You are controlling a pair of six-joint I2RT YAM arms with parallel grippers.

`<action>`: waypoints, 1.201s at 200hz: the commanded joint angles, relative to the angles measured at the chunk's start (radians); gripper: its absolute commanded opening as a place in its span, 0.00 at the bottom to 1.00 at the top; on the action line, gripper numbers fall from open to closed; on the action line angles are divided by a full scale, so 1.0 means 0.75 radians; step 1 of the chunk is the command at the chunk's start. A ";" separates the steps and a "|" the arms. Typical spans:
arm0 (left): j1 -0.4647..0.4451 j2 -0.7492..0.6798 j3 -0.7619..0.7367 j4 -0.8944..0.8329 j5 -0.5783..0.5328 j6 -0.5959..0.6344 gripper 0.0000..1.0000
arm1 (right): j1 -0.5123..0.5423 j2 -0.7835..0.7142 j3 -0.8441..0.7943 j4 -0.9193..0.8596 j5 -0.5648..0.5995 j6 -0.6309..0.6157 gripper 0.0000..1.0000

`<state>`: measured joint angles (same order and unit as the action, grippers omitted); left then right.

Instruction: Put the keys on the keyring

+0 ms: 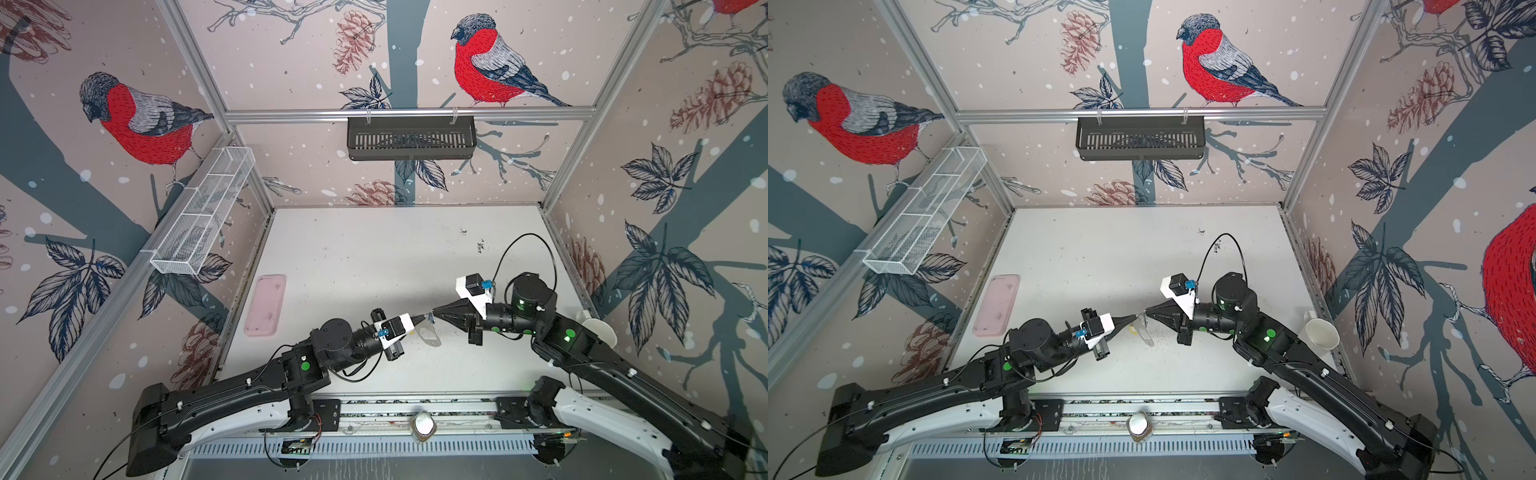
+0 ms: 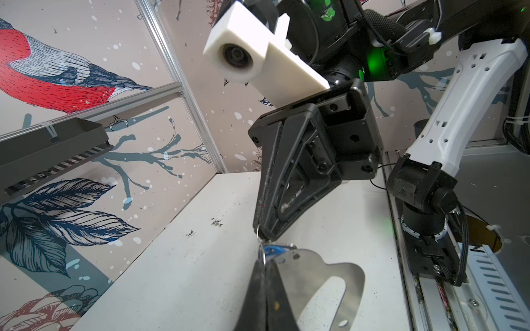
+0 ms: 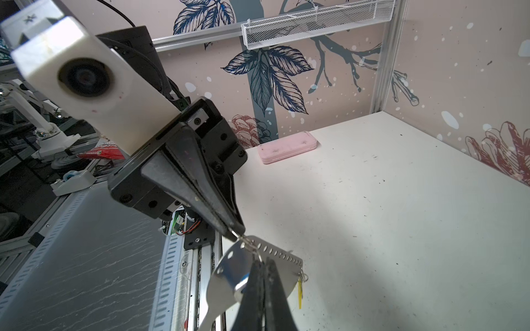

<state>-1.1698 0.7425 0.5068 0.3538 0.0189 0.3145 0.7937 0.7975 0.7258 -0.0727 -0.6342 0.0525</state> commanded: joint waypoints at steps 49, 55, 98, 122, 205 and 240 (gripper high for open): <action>-0.005 0.029 -0.027 0.239 0.050 0.016 0.00 | 0.007 0.064 0.027 -0.024 -0.030 0.015 0.00; -0.005 0.032 -0.029 0.250 0.048 0.014 0.00 | 0.010 0.066 0.028 -0.029 -0.025 0.017 0.00; -0.005 0.031 -0.023 0.280 0.053 0.024 0.00 | 0.024 0.051 0.023 -0.033 -0.016 0.036 0.14; 0.006 0.027 0.003 0.254 0.069 0.033 0.00 | 0.028 0.016 0.022 -0.039 0.069 0.051 0.33; 0.284 0.124 0.147 0.159 0.395 -0.150 0.00 | 0.026 -0.108 0.102 -0.048 0.476 0.124 0.47; 0.478 0.218 0.194 0.196 0.680 -0.254 0.00 | 0.026 -0.069 0.139 -0.052 0.530 0.097 0.38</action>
<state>-0.8795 0.8703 0.6270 0.4515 0.3420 0.1993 0.8120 0.7322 0.8158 -0.1108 -0.2993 0.1314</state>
